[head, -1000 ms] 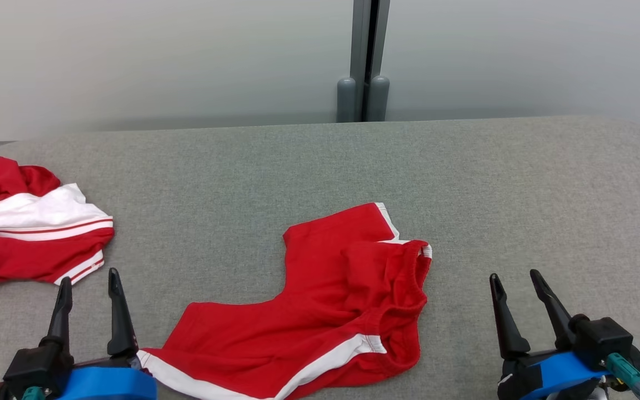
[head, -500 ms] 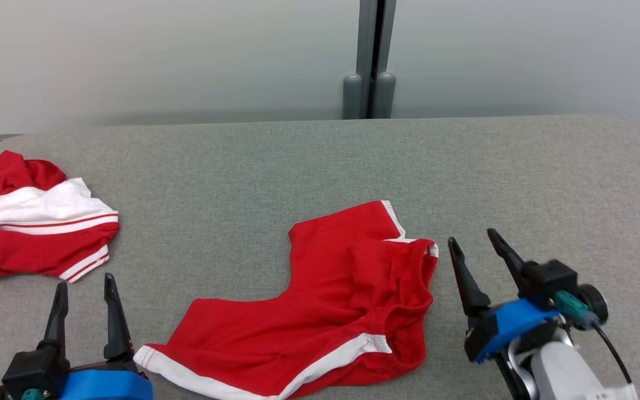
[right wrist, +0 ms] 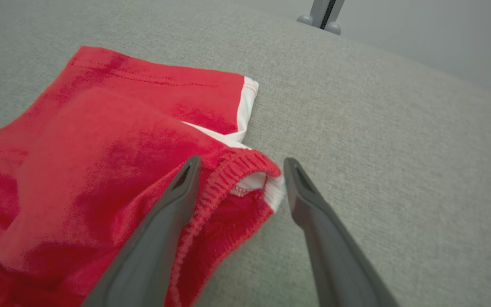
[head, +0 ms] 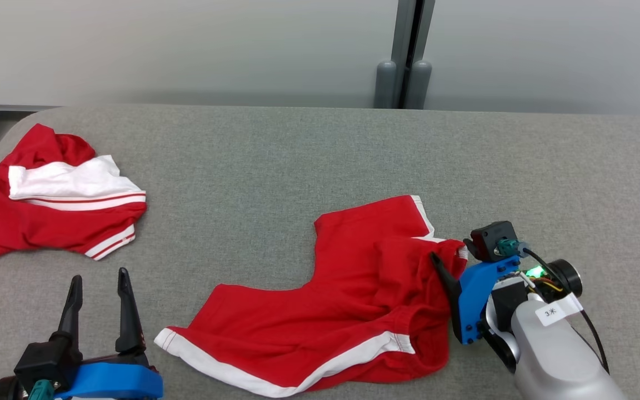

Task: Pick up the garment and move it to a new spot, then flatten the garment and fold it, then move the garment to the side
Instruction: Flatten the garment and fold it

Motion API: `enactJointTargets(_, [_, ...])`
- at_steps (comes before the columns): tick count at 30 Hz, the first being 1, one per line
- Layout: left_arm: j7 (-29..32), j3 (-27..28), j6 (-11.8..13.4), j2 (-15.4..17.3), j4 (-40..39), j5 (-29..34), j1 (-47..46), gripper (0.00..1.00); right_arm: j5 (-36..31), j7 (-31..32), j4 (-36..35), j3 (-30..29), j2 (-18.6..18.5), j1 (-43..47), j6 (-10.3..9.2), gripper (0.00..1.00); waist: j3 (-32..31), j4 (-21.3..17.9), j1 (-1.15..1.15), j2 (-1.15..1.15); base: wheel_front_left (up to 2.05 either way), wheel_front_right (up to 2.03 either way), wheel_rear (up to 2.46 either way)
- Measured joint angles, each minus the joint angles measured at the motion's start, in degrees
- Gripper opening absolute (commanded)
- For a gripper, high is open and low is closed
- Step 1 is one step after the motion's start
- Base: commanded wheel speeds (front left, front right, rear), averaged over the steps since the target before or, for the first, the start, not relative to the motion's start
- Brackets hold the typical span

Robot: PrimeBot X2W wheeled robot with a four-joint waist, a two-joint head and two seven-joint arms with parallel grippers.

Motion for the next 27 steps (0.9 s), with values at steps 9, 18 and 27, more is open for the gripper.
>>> enactJointTargets(9, [0.0,-0.47,0.34,0.0,0.13,-0.9,-0.24,1.0,3.11,1.24,10.16,2.32,-0.02,-1.45,0.0,1.0,0.24,0.57,-0.01,0.0,0.0,0.0,0.0])
enactJointTargets(18, [0.0,-1.46,0.77,-0.01,-0.16,-1.41,-1.05,1.0,6.24,-6.31,11.83,2.54,-3.85,-8.22,0.01,0.0,0.92,1.01,-0.01,0.0,0.0,0.0,0.0])
enactJointTargets(27, [0.0,-1.98,0.88,-0.02,-0.2,-1.99,-2.03,1.0,5.58,-10.31,18.34,-0.88,-6.33,-16.17,0.0,1.0,2.18,1.89,-0.01,0.0,0.0,0.0,0.0])
